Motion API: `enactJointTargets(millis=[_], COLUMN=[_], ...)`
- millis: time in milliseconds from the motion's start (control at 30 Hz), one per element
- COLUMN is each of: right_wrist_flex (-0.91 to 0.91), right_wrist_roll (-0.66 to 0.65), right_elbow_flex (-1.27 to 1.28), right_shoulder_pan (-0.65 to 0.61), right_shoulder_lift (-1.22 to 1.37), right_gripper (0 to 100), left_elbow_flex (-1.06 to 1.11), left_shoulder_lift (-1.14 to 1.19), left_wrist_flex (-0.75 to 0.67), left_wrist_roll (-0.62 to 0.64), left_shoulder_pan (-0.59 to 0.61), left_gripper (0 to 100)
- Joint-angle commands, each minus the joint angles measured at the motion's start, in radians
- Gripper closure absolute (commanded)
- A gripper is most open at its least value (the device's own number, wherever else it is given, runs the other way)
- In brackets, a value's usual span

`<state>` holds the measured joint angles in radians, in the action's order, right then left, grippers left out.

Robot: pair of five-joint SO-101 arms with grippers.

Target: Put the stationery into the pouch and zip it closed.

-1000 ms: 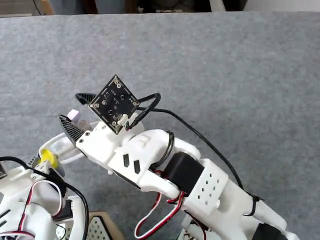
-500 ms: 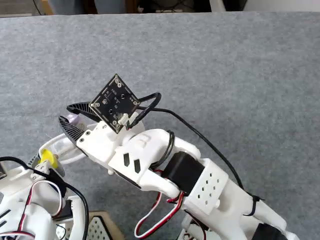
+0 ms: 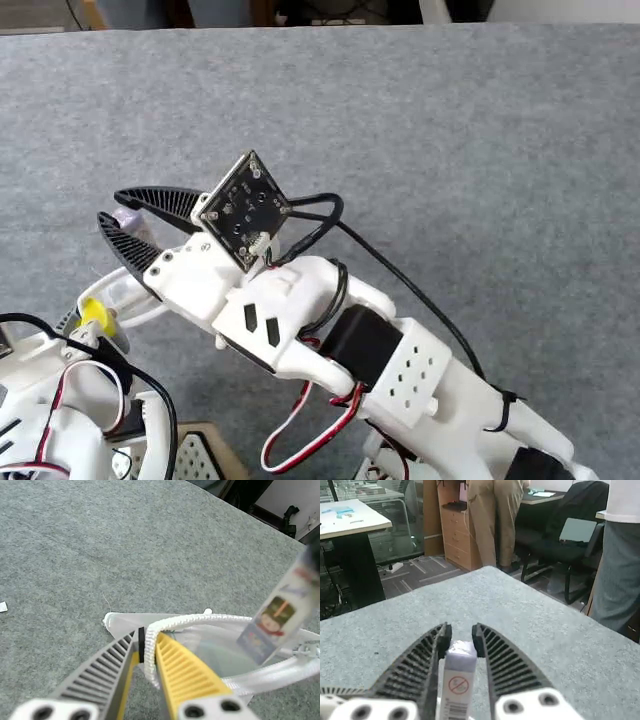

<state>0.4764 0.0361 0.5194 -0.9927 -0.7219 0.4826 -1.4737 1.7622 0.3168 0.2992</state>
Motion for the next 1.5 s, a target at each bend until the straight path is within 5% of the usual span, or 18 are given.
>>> enactJointTargets(millis=[0, 333, 633, 733, 1100, 1467], right_wrist_flex=[-0.006, -0.008, -0.006, -0.006, 0.173, 0.21], right_wrist_roll=[-0.005, -0.014, -0.054, -0.091, -0.089, -0.089], right_elbow_flex=[0.03, 0.203, 0.268, 0.243, 0.355, 0.317], right_shoulder_pan=[0.014, 0.018, 0.018, 0.038, 0.479, 0.503], right_shoulder_lift=[-0.053, -0.231, -0.334, -0.366, -0.311, -0.005], right_gripper=[98.6, 97.7, 74.7, 76.6, 91.3, 91.3], left_elbow_flex=[-0.018, -0.018, -0.018, -0.018, -0.05, -0.081], left_shoulder_lift=[0.008, 0.006, 0.006, 0.008, 0.002, 0.011], left_wrist_flex=[0.002, 0.002, 0.002, 0.002, 0.002, 0.002], left_wrist_roll=[-0.012, -0.012, -0.012, -0.012, -0.012, -0.011], left_shoulder_pan=[-0.01, -0.01, -0.007, -0.007, 0.019, 0.271], left_gripper=[97, 97, 97, 97, 97, 97])
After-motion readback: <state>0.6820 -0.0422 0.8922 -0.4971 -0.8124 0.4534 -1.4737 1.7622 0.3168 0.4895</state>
